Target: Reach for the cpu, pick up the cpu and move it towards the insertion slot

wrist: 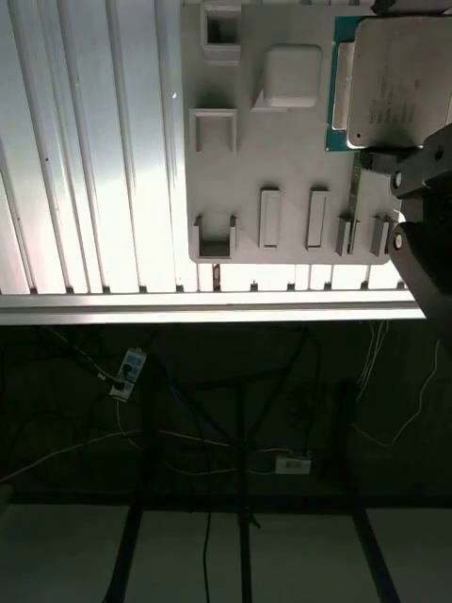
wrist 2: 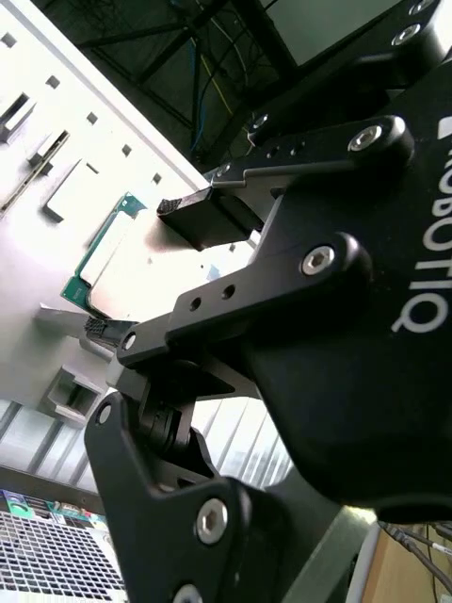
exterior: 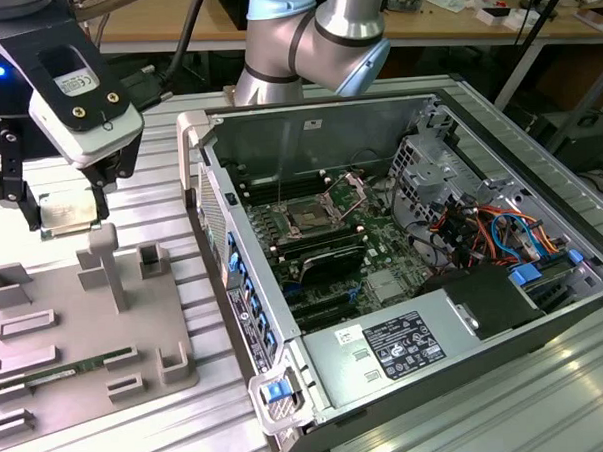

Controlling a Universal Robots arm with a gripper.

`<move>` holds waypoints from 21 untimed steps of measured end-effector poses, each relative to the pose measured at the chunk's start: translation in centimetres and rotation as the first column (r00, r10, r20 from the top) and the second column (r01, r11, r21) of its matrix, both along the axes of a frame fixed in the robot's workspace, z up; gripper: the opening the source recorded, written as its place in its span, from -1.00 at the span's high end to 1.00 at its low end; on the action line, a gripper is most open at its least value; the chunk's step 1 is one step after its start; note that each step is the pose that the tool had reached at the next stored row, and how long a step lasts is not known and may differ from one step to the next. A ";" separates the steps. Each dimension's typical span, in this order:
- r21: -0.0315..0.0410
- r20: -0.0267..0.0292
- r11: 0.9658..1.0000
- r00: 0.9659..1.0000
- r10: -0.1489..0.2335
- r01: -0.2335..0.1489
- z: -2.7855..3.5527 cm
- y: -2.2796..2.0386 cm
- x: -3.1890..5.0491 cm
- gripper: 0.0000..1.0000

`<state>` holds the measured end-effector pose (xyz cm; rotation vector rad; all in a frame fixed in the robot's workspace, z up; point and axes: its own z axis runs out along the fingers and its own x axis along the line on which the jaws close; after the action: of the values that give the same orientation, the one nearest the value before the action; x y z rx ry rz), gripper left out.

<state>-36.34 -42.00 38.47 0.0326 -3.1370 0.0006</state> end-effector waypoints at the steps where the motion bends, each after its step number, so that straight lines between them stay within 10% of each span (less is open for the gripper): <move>1: 0.000 0.000 1.000 1.000 0.000 0.000 0.00 0.00 0.07 -0.09; 21: 0.000 0.000 1.000 1.000 0.000 0.000 0.00 0.00 1.74 -0.09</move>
<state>-34.59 -41.99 38.48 0.0325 -3.1369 0.0006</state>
